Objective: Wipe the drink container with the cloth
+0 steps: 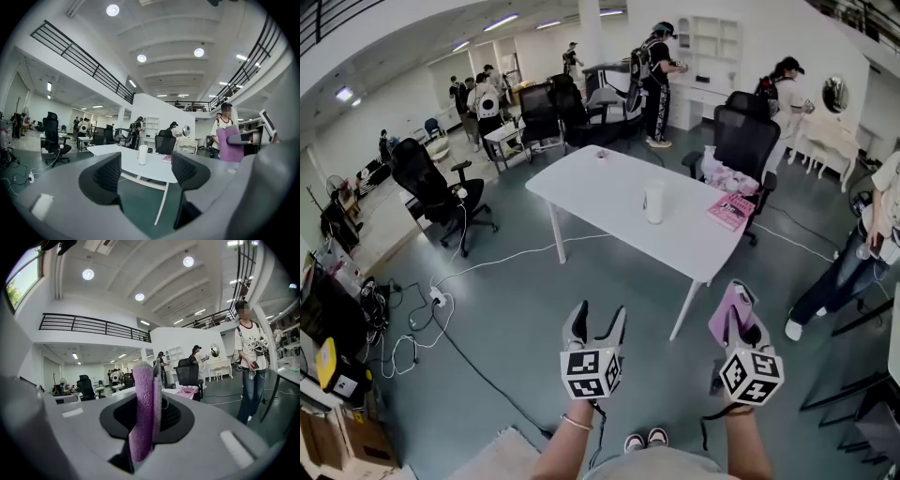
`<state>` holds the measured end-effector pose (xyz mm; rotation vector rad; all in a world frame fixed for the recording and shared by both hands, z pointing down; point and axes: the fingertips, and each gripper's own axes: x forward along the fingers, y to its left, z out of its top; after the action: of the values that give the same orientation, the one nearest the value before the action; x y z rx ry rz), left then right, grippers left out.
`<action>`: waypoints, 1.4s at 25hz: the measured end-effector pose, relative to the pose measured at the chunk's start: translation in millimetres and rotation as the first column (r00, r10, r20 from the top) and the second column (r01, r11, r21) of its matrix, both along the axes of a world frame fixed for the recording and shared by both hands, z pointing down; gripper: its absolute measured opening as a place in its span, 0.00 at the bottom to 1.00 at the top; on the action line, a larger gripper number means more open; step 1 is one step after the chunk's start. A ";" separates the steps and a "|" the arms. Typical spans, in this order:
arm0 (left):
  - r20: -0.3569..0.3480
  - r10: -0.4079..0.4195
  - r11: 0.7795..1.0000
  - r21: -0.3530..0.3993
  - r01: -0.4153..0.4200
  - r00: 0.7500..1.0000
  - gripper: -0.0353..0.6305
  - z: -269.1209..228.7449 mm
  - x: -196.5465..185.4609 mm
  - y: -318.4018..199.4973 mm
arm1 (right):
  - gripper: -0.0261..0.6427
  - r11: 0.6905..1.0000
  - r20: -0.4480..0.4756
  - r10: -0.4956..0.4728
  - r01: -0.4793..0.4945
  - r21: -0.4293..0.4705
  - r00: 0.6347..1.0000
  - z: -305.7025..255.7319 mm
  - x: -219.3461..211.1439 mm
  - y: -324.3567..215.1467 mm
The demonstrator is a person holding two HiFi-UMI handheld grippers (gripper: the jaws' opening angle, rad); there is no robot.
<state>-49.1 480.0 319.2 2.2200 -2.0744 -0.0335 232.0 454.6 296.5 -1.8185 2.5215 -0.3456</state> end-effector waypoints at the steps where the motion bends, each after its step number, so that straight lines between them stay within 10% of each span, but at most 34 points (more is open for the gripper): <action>1: 0.003 0.008 1.000 0.000 -0.008 1.000 0.55 0.7 0.2 -1.0 | 0.14 1.000 -0.001 0.003 -0.003 0.000 1.000 0.4 -0.2 0.5; 20: 0.007 0.071 0.997 -0.033 -0.071 0.997 0.69 23.8 6.5 -25.7 | 0.14 0.997 -0.003 0.059 -0.059 -0.043 0.998 22.5 14.2 -10.7; 35: -0.006 0.021 0.999 -0.031 -0.021 1.000 0.68 28.4 15.5 -148.9 | 0.14 0.999 -0.014 -0.001 0.000 -0.044 1.000 23.6 24.0 -148.9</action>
<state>-33.6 331.1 347.5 2.2210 -2.0338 -0.0050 256.0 305.7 320.1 -1.8419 2.5433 -0.3929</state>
